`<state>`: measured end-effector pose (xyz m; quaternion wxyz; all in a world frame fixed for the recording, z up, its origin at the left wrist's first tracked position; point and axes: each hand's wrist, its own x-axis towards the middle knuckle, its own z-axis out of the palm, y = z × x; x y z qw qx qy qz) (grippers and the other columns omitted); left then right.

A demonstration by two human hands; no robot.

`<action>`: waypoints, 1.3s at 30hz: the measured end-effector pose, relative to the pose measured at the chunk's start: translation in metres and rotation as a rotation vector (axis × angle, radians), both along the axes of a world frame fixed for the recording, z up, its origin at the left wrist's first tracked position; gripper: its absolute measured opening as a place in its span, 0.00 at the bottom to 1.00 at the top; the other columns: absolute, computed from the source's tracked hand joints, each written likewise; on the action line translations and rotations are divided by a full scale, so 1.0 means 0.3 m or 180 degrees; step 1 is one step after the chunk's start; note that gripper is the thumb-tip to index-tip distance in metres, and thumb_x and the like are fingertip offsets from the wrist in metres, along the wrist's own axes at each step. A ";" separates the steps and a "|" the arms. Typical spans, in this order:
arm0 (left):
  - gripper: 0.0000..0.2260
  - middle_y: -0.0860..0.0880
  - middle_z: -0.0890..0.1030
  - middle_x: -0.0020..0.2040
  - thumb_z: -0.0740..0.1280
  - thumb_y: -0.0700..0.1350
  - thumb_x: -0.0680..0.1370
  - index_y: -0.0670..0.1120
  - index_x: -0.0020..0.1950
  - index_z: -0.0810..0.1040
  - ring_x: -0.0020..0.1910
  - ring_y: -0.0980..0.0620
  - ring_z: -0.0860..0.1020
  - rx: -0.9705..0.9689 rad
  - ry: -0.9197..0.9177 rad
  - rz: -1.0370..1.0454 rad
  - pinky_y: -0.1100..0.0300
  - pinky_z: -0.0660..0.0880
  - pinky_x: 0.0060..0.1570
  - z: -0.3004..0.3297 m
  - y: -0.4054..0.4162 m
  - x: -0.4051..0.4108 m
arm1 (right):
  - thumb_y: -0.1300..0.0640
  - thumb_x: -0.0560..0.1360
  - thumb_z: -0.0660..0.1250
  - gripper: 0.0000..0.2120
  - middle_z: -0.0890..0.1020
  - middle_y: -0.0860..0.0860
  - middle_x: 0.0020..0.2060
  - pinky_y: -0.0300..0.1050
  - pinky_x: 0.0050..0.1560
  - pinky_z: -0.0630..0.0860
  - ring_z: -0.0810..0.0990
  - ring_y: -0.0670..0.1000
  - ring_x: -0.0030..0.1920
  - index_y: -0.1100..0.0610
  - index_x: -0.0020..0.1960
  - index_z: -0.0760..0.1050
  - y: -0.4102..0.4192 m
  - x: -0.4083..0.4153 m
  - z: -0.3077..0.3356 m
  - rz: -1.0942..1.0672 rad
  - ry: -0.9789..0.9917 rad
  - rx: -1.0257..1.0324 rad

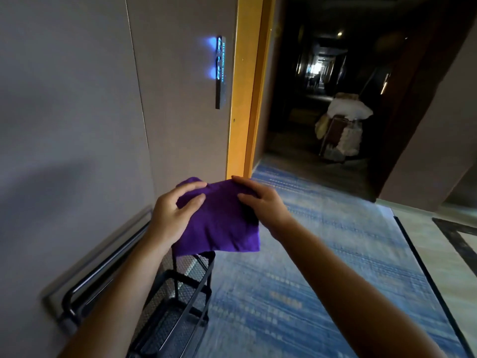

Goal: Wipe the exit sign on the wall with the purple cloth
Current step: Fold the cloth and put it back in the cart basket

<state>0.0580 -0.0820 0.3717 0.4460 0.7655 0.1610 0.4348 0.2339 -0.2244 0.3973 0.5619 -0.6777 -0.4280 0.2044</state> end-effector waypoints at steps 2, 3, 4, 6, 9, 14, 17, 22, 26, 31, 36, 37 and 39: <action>0.14 0.64 0.84 0.57 0.73 0.45 0.78 0.61 0.59 0.83 0.60 0.65 0.80 -0.0054 0.0071 0.0119 0.71 0.72 0.62 -0.053 0.072 0.030 | 0.61 0.82 0.62 0.22 0.78 0.39 0.58 0.36 0.54 0.76 0.77 0.42 0.58 0.37 0.68 0.77 0.095 0.057 -0.011 0.0121 -0.0200 -0.0222; 0.16 0.62 0.85 0.57 0.73 0.44 0.78 0.60 0.62 0.82 0.60 0.64 0.81 -0.0163 0.0162 0.0180 0.68 0.72 0.64 -0.082 0.103 0.040 | 0.61 0.82 0.62 0.22 0.79 0.39 0.57 0.34 0.52 0.76 0.78 0.42 0.56 0.39 0.70 0.77 0.141 0.081 -0.018 0.0172 -0.0277 -0.0324; 0.18 0.60 0.84 0.59 0.74 0.43 0.77 0.58 0.65 0.81 0.61 0.62 0.81 -0.0306 0.0242 0.0229 0.64 0.73 0.65 -0.114 0.127 0.044 | 0.61 0.82 0.62 0.22 0.79 0.38 0.56 0.32 0.51 0.77 0.78 0.42 0.54 0.41 0.70 0.77 0.183 0.098 -0.027 0.0240 -0.0356 -0.0385; 0.23 0.54 0.83 0.63 0.74 0.41 0.77 0.54 0.71 0.77 0.63 0.58 0.80 -0.0571 0.0314 0.0334 0.58 0.74 0.67 -0.179 0.171 0.043 | 0.62 0.82 0.63 0.22 0.82 0.42 0.56 0.34 0.54 0.79 0.80 0.44 0.54 0.42 0.71 0.77 0.270 0.130 -0.058 0.0401 -0.0490 -0.0449; 0.27 0.52 0.79 0.69 0.73 0.43 0.77 0.56 0.75 0.73 0.67 0.56 0.77 -0.0578 0.0405 0.0696 0.56 0.73 0.68 -0.265 0.225 0.052 | 0.62 0.82 0.63 0.22 0.81 0.51 0.64 0.48 0.62 0.79 0.80 0.53 0.59 0.42 0.71 0.76 0.392 0.183 -0.136 0.0732 -0.0490 -0.0571; 0.33 0.53 0.71 0.75 0.73 0.41 0.77 0.56 0.79 0.66 0.69 0.61 0.73 -0.0769 0.0709 0.1318 0.68 0.69 0.65 -0.406 0.264 0.082 | 0.66 0.80 0.66 0.21 0.83 0.56 0.64 0.53 0.67 0.75 0.78 0.49 0.57 0.50 0.70 0.78 0.581 0.272 -0.273 0.1428 -0.0361 -0.0766; 0.32 0.55 0.71 0.72 0.74 0.40 0.77 0.57 0.78 0.68 0.66 0.65 0.73 -0.0914 0.0619 0.1876 0.73 0.68 0.64 -0.474 0.266 0.108 | 0.68 0.79 0.67 0.22 0.81 0.57 0.67 0.51 0.71 0.72 0.77 0.48 0.60 0.54 0.71 0.78 0.708 0.322 -0.348 0.1889 -0.0215 -0.0883; 0.33 0.52 0.72 0.68 0.74 0.41 0.77 0.54 0.79 0.66 0.65 0.54 0.74 -0.1280 0.0658 0.2703 0.61 0.69 0.66 -0.536 0.235 0.167 | 0.70 0.75 0.69 0.28 0.80 0.59 0.67 0.44 0.64 0.73 0.77 0.52 0.60 0.52 0.73 0.75 0.859 0.347 -0.449 0.2590 -0.0648 -0.1059; 0.32 0.49 0.71 0.75 0.72 0.40 0.79 0.54 0.80 0.64 0.69 0.51 0.74 -0.1672 0.0605 0.2860 0.53 0.73 0.69 -0.595 0.199 0.153 | 0.67 0.76 0.70 0.29 0.79 0.58 0.67 0.46 0.63 0.74 0.79 0.58 0.63 0.48 0.74 0.74 0.972 0.303 -0.513 0.3026 -0.1205 -0.1230; 0.31 0.53 0.71 0.72 0.71 0.39 0.79 0.54 0.79 0.64 0.68 0.54 0.74 -0.2129 0.0443 0.3254 0.67 0.74 0.63 -0.757 0.170 0.095 | 0.64 0.79 0.69 0.27 0.79 0.58 0.69 0.38 0.53 0.73 0.80 0.56 0.62 0.48 0.76 0.72 1.099 0.184 -0.690 0.3669 -0.1787 -0.1440; 0.32 0.55 0.70 0.69 0.72 0.37 0.78 0.51 0.79 0.65 0.66 0.54 0.73 -0.2532 0.0453 0.3664 0.82 0.70 0.51 -0.931 0.194 0.068 | 0.56 0.81 0.67 0.25 0.75 0.59 0.73 0.51 0.68 0.74 0.77 0.61 0.69 0.44 0.77 0.69 1.164 0.085 -0.833 0.4040 -0.2336 -0.1691; 0.32 0.53 0.70 0.69 0.72 0.37 0.78 0.50 0.79 0.65 0.66 0.53 0.73 -0.2571 0.0439 0.3689 0.80 0.71 0.53 -0.956 0.190 0.072 | 0.55 0.81 0.66 0.25 0.75 0.59 0.73 0.51 0.69 0.74 0.76 0.61 0.69 0.43 0.77 0.69 1.178 0.076 -0.854 0.4123 -0.2447 -0.1709; 0.32 0.51 0.72 0.70 0.71 0.36 0.78 0.49 0.80 0.64 0.67 0.52 0.74 -0.2607 0.0400 0.3759 0.72 0.74 0.59 -0.993 0.175 0.084 | 0.54 0.82 0.66 0.25 0.75 0.59 0.73 0.51 0.68 0.74 0.76 0.61 0.69 0.43 0.78 0.67 1.204 0.063 -0.891 0.4312 -0.2591 -0.1785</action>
